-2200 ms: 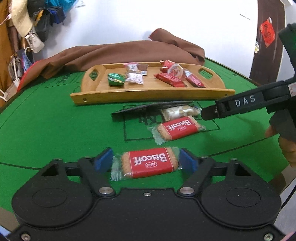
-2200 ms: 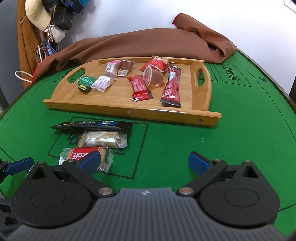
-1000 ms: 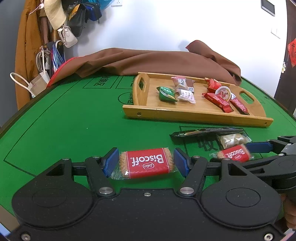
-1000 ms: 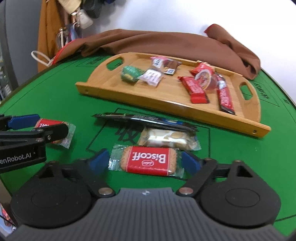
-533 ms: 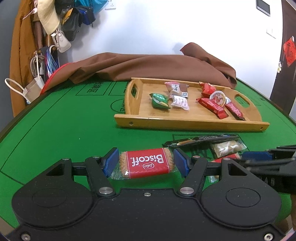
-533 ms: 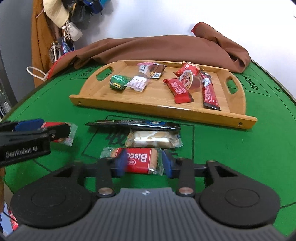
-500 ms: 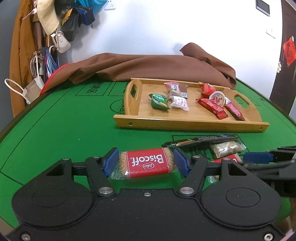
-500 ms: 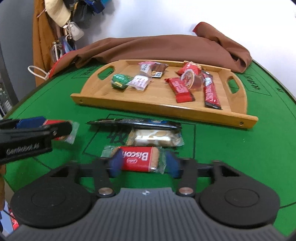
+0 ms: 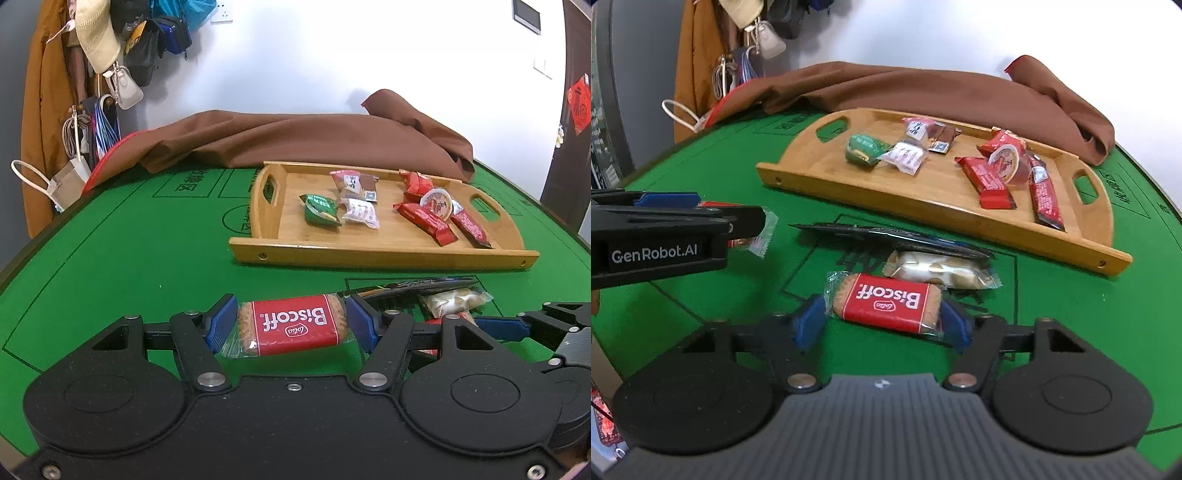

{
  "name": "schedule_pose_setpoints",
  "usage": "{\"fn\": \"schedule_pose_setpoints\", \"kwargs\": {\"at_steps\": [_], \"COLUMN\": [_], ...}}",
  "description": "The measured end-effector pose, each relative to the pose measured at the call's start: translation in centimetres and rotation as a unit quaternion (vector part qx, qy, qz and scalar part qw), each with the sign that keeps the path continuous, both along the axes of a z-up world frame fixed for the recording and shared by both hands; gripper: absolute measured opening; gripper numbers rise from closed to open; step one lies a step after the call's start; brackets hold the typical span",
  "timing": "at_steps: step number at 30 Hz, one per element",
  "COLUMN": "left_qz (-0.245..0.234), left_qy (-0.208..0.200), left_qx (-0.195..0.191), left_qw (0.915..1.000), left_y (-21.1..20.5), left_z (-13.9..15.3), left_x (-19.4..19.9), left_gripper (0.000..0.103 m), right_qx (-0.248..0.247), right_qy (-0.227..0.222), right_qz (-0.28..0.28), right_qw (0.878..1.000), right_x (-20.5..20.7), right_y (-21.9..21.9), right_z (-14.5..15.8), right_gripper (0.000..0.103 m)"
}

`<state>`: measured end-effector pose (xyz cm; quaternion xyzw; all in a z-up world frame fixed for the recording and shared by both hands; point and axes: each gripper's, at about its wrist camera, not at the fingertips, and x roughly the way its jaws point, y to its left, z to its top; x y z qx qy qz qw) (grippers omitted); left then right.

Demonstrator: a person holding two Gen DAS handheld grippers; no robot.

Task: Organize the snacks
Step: 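Grasp another Biscoff packet with the right tool while the left tool holds its Biscoff, then carry both Biscoff packets over the tray with both tools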

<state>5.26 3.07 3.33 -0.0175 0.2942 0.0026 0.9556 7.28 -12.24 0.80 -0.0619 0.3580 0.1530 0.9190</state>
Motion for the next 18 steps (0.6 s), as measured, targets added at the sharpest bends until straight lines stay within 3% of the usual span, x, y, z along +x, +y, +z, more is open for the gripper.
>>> {"fn": "schedule_pose_setpoints", "kwargs": {"at_steps": [18], "left_qz": [-0.024], "left_qy": [0.001], "left_qx": [-0.008], "left_qw": [0.9997], "left_y": [-1.0], "left_z": [0.7], "left_x": [1.4], "left_gripper": [0.063], "right_qx": [0.041], "right_qy": [-0.009], "right_qz": [-0.042], "right_qw": [0.998], "right_x": [-0.5], "right_y": [-4.7], "right_z": [2.5], "right_gripper": [0.066]}}
